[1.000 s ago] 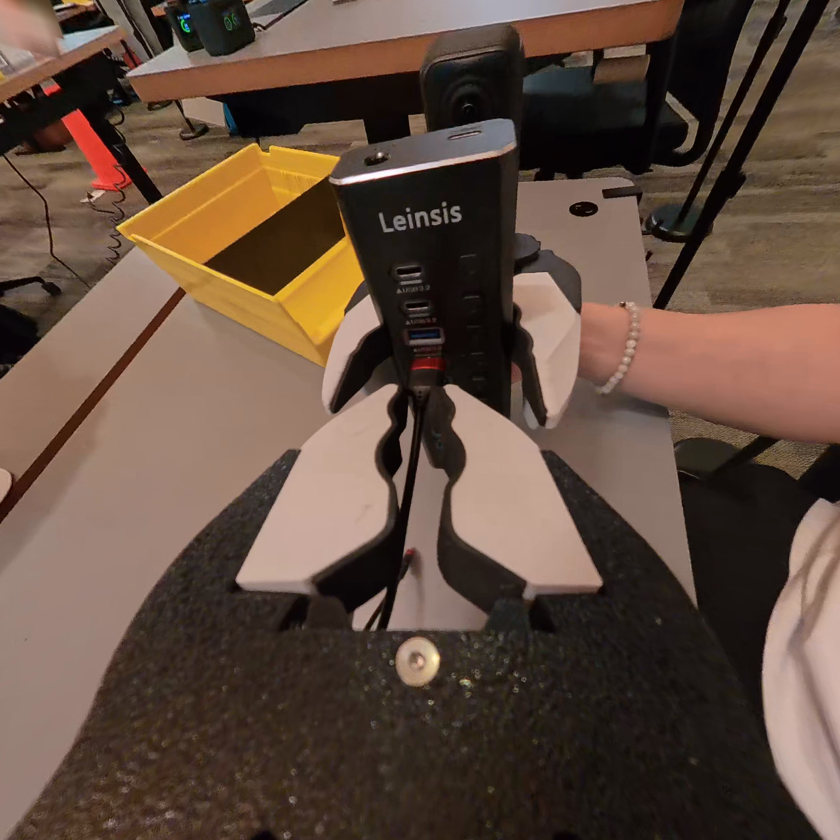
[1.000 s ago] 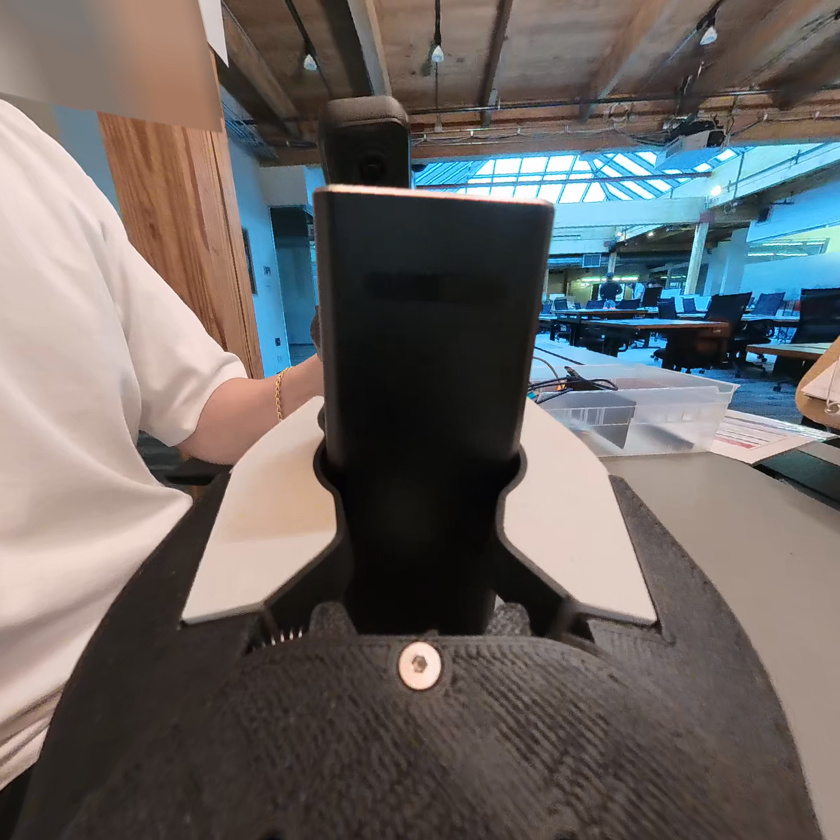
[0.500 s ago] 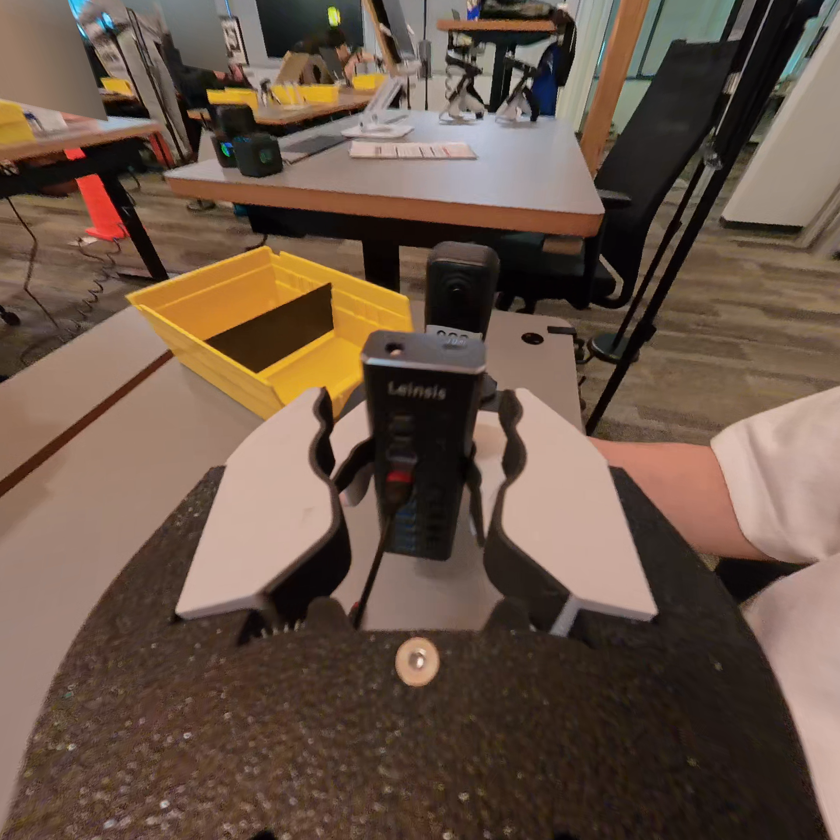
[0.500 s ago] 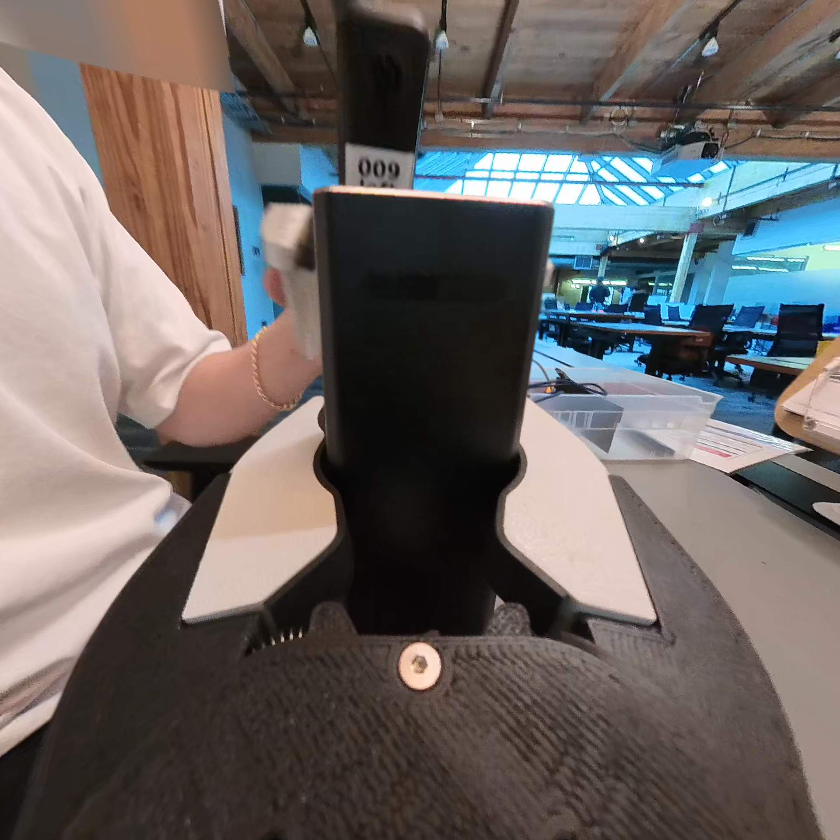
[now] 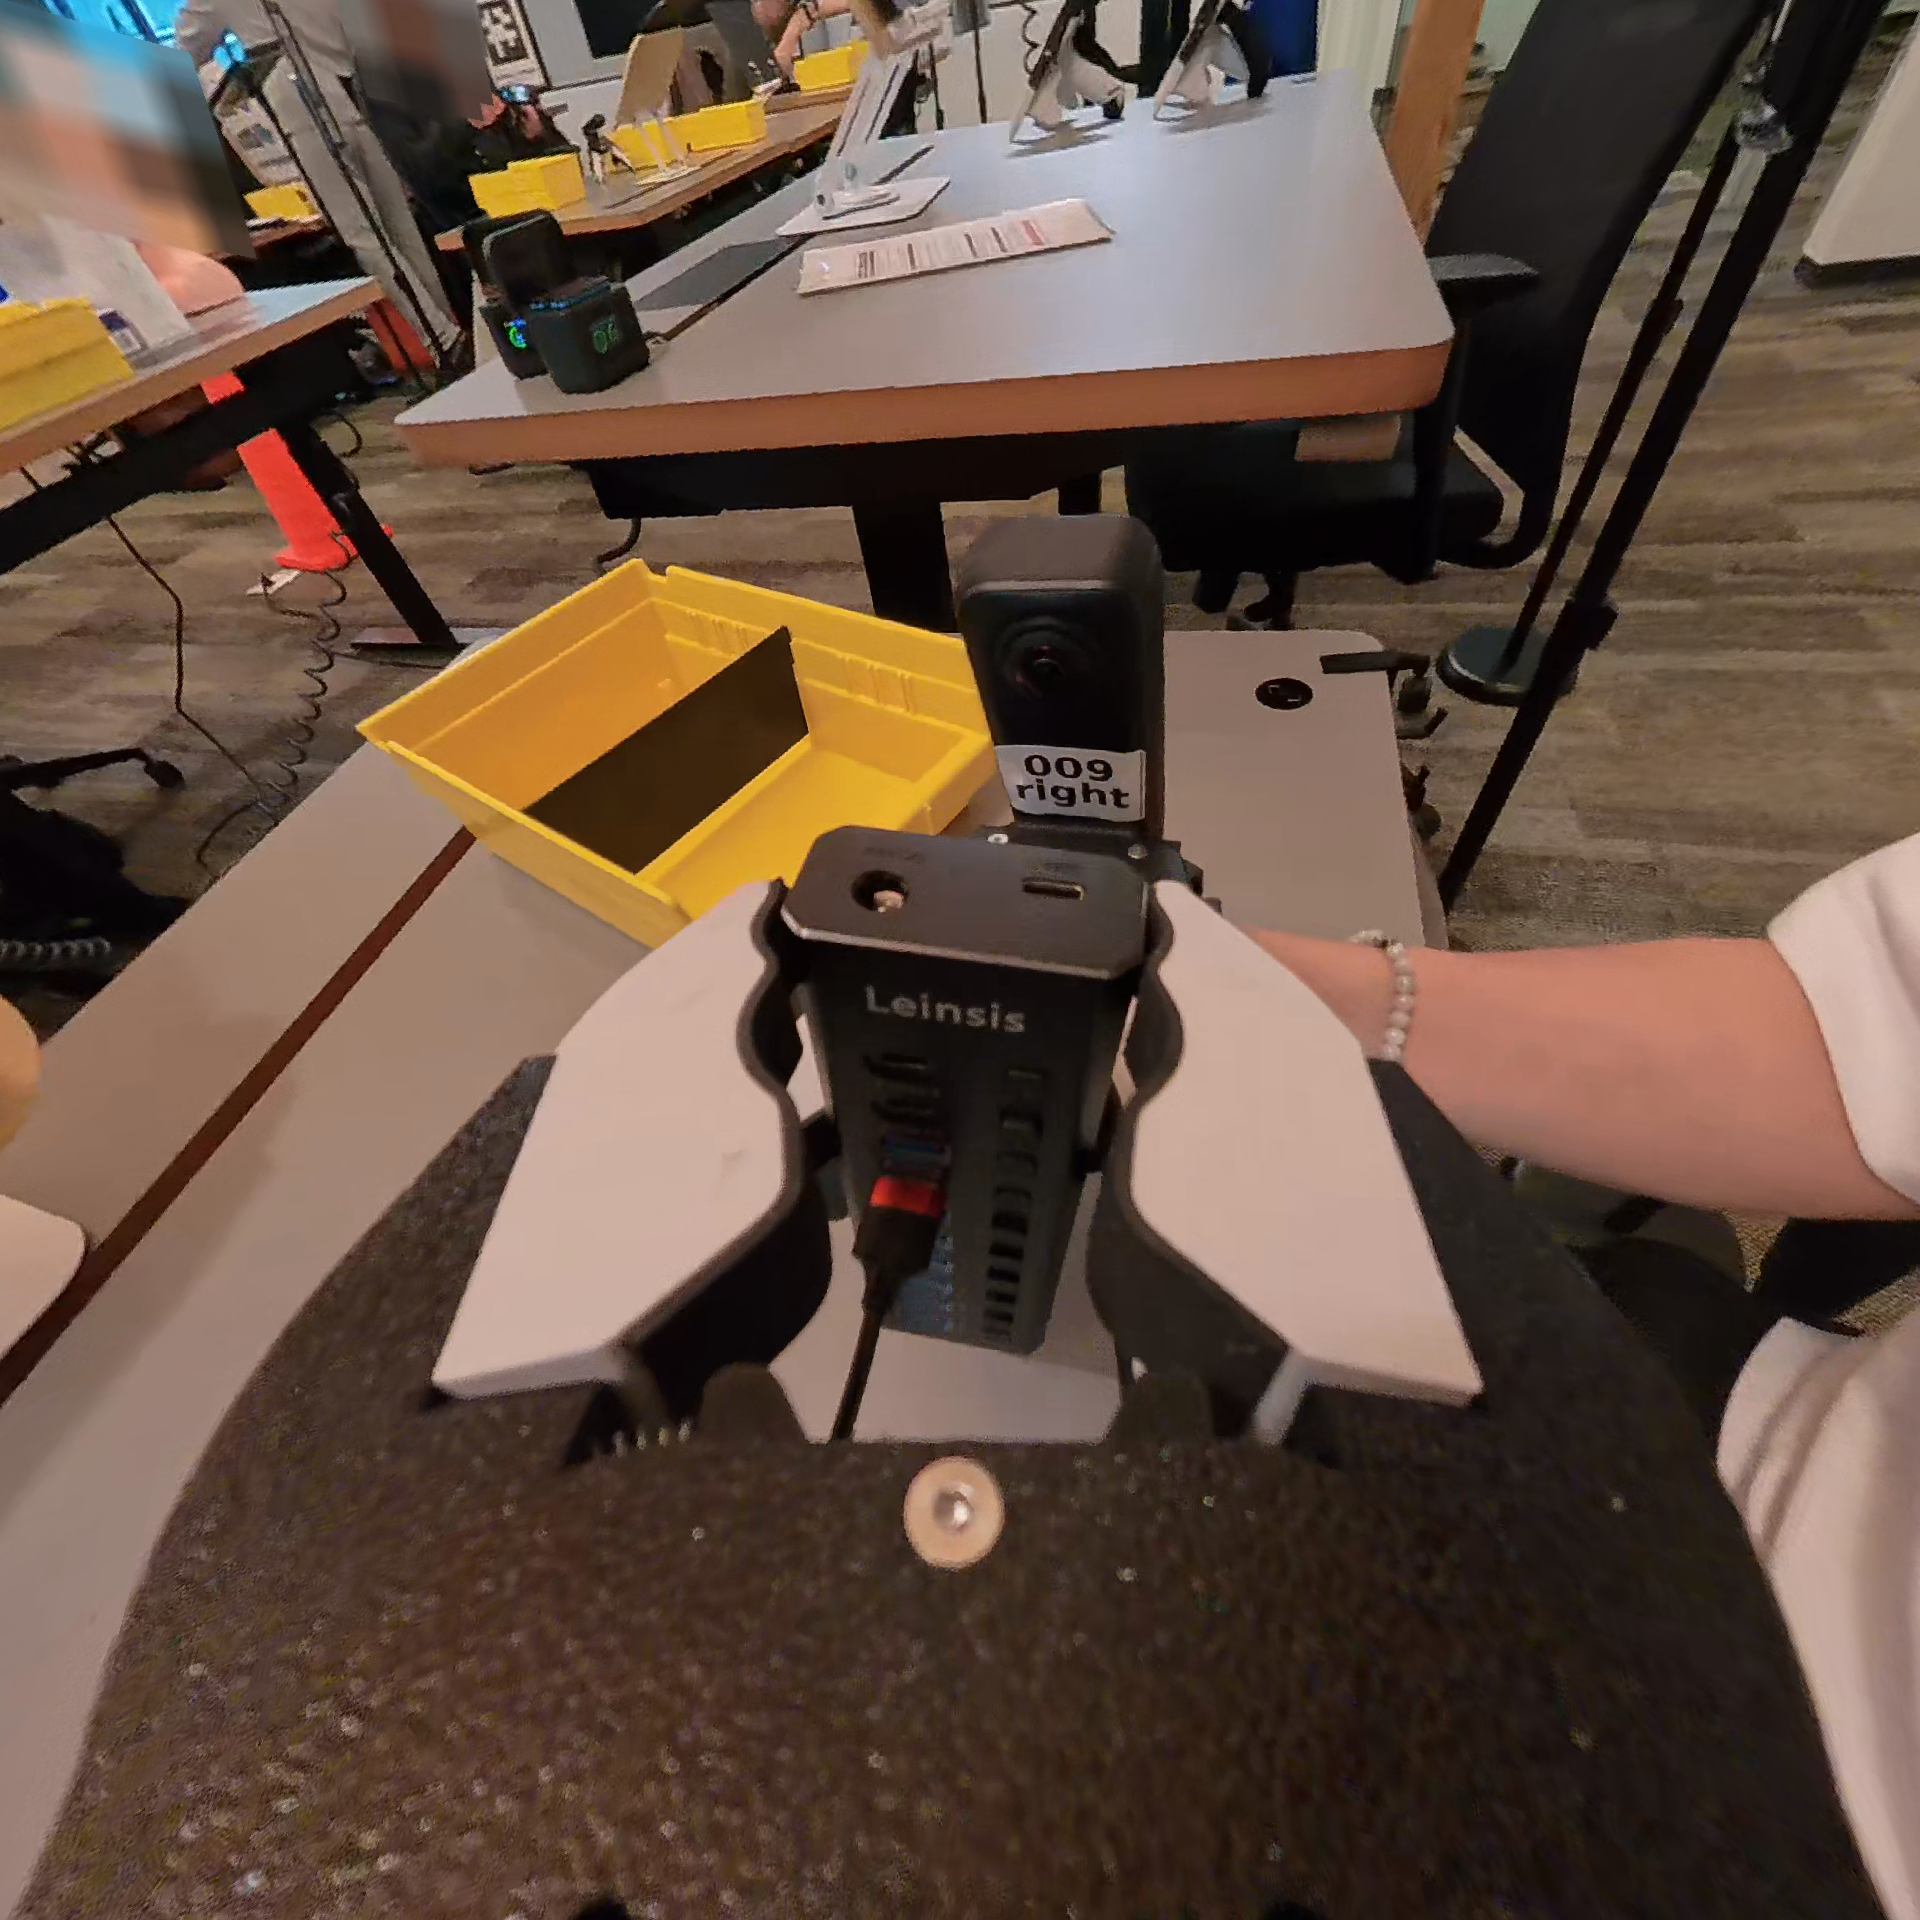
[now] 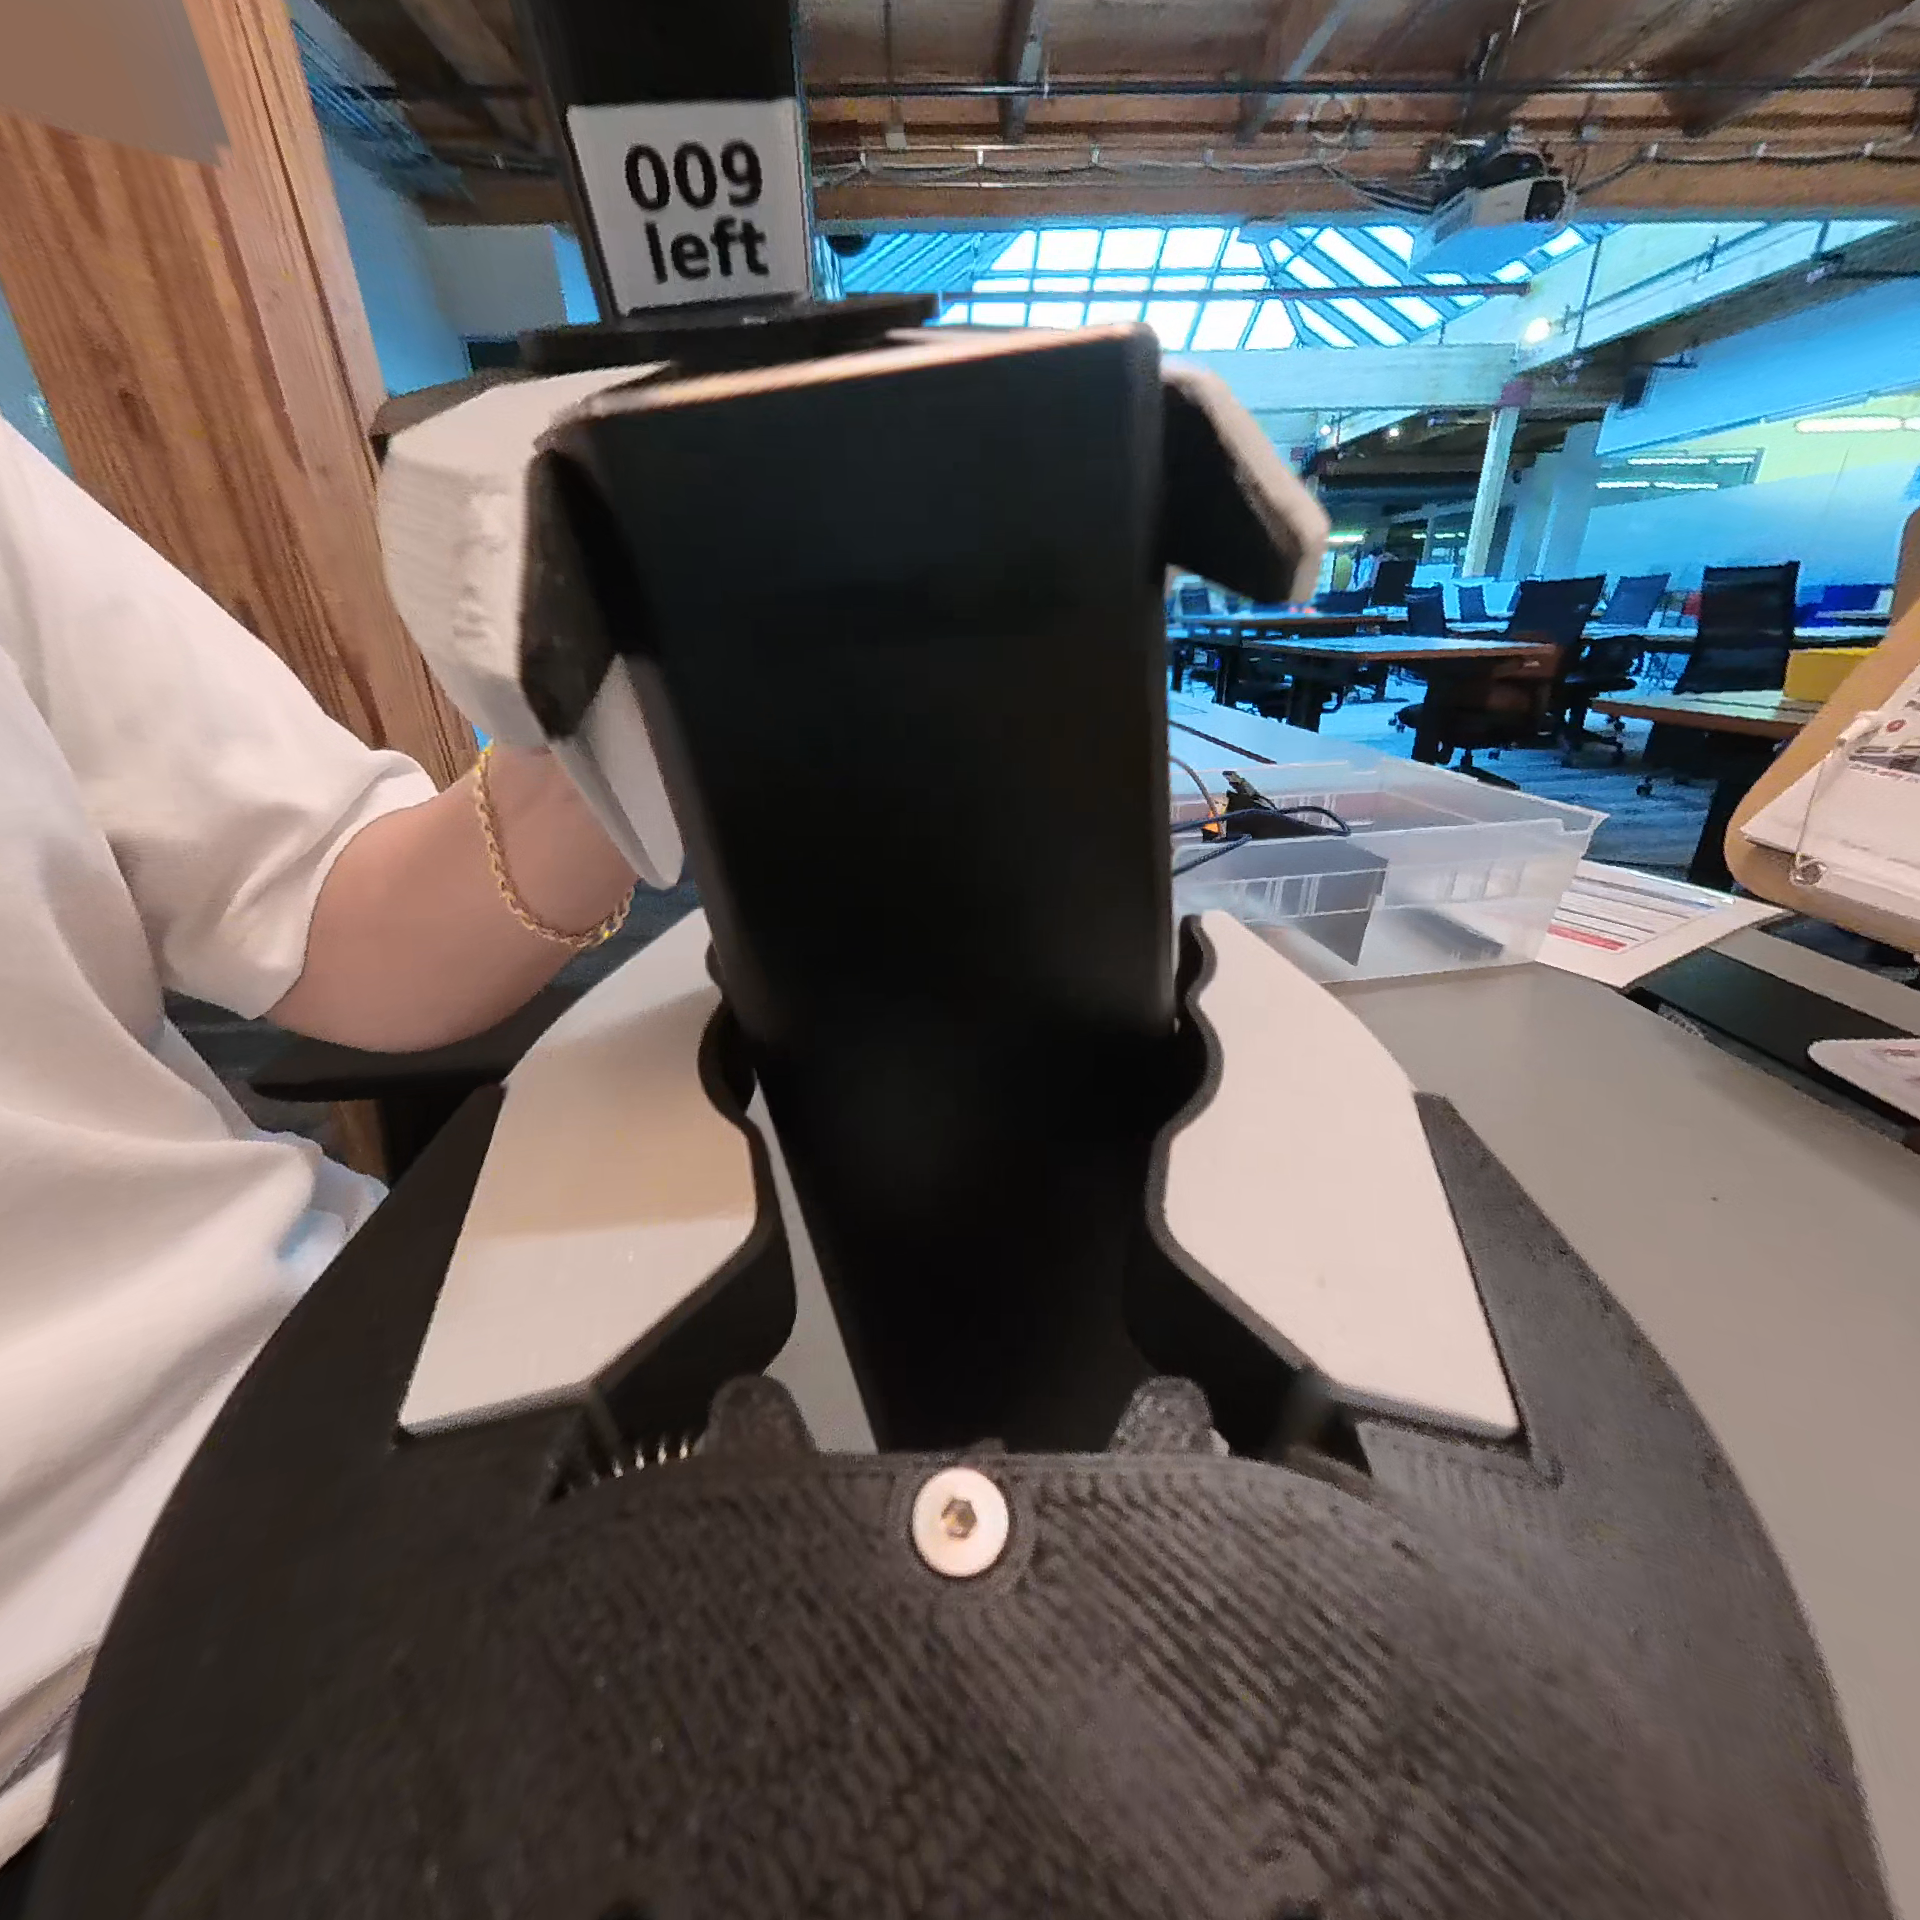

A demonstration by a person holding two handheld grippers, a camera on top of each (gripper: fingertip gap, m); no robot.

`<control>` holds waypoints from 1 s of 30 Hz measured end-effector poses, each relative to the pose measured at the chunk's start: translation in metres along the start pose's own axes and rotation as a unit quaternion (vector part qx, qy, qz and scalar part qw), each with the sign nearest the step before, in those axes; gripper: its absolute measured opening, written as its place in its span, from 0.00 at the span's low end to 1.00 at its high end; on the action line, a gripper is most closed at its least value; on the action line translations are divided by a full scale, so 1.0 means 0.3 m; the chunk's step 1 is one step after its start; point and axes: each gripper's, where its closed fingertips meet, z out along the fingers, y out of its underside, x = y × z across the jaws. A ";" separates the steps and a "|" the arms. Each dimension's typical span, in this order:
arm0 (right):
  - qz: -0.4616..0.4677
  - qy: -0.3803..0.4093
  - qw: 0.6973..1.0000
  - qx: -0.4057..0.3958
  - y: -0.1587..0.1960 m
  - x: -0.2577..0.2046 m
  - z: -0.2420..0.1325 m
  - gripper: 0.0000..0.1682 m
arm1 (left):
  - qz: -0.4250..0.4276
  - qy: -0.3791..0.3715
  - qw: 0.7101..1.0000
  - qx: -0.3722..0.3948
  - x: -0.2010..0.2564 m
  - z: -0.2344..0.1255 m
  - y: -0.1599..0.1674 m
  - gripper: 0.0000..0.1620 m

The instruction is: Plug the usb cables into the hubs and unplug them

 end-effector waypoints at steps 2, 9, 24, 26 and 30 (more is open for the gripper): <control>-0.003 0.005 1.000 -0.016 0.009 0.000 0.006 0.49 | 0.005 0.003 1.000 0.000 -0.003 -0.004 -0.013 0.37; -0.036 0.032 0.998 -0.045 0.009 0.014 0.018 0.44 | 0.009 0.036 0.999 0.006 0.004 -0.013 -0.033 0.37; -0.100 -0.026 0.993 0.049 -0.095 -0.058 -0.043 0.44 | 0.009 0.030 0.999 -0.037 0.005 -0.147 0.068 0.17; -0.105 -0.022 0.993 0.037 -0.090 -0.059 -0.035 0.44 | 0.029 0.021 0.998 -0.046 0.012 -0.130 0.078 0.12; -0.099 -0.024 0.994 0.036 -0.090 -0.062 -0.032 0.44 | 0.045 0.014 0.999 -0.023 0.023 -0.118 0.066 0.05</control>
